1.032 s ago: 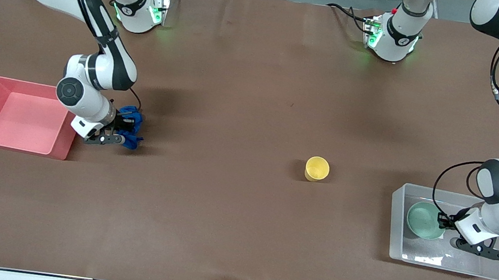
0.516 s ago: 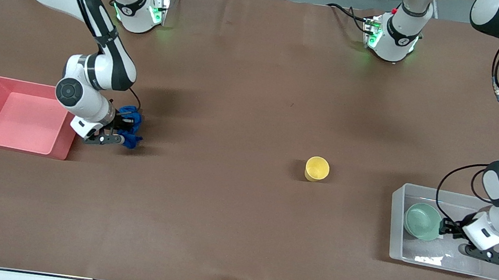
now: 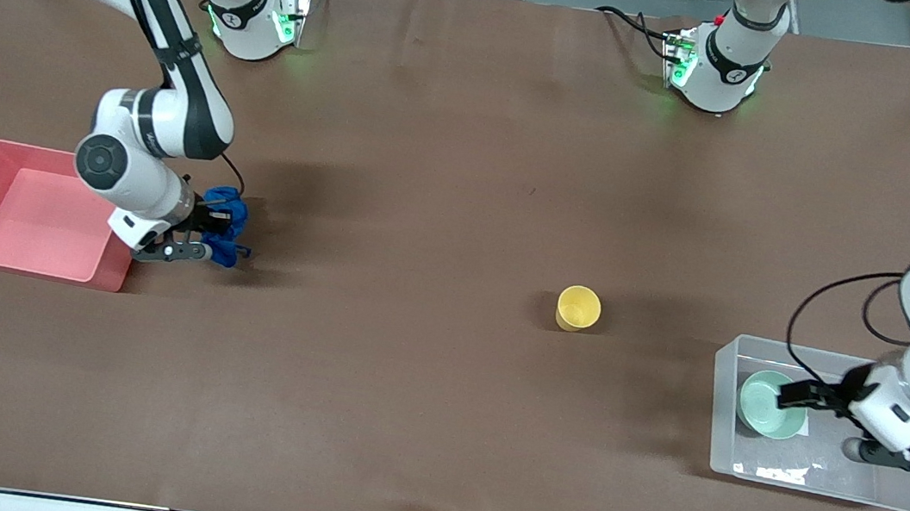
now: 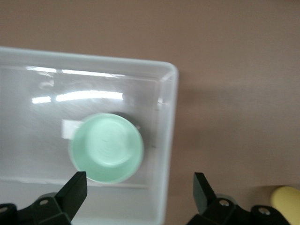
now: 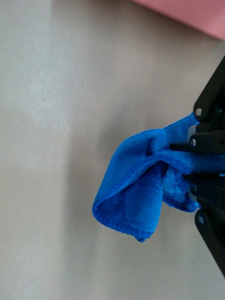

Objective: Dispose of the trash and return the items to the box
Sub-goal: 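Move the cloth into the pink bin while the left gripper reaches the cup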

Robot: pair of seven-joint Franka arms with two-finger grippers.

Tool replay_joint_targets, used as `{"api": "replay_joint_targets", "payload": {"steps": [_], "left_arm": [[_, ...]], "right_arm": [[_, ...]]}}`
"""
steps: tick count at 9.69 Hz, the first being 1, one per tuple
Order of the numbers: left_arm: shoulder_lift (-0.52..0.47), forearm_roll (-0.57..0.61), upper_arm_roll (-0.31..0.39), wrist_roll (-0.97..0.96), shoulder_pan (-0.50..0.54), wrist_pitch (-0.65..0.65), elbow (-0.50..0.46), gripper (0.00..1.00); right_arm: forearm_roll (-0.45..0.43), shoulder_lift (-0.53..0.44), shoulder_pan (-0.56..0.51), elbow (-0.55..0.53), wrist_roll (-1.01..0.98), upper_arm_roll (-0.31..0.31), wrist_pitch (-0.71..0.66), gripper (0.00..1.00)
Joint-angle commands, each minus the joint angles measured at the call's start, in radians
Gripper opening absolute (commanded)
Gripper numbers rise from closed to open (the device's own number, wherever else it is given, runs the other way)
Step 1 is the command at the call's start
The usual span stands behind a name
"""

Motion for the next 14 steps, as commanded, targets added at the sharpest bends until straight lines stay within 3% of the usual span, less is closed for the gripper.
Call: {"api": "replay_joint_targets", "payload": {"steps": [1,4,7,9,12,14], "left_arm": [[-0.076,0.005,-0.029,-0.153,-0.038,0.013,-0.152,1.00],[-0.122,0.006,-0.034,-0.383,-0.170,0.054,-0.273,1.00],[-0.113,0.008,-0.033,-0.589,-0.274,0.183,-0.368,0.99],[-0.090,0.090,-0.034,-0.708,-0.311,0.252,-0.420,0.93],[-0.034,0.123,-0.034,-0.799,-0.358,0.281,-0.428,0.69],[-0.011,0.123,-0.034,-0.799,-0.359,0.295,-0.427,0.42]], "right_arm": [[0.003,-0.130,-0.028,0.033,-0.013,0.005,-0.138,0.17],[0.003,-0.248,-0.102,0.031,-0.054,0.004,-0.189,0.17],[0.001,-0.246,-0.268,0.011,-0.179,0.004,-0.171,0.18],[-0.010,-0.203,-0.352,0.008,-0.218,0.004,-0.138,0.18],[-0.011,-0.059,-0.484,-0.010,-0.368,0.004,0.021,0.18],[-0.011,0.035,-0.535,-0.010,-0.422,0.004,0.115,0.20]]}}
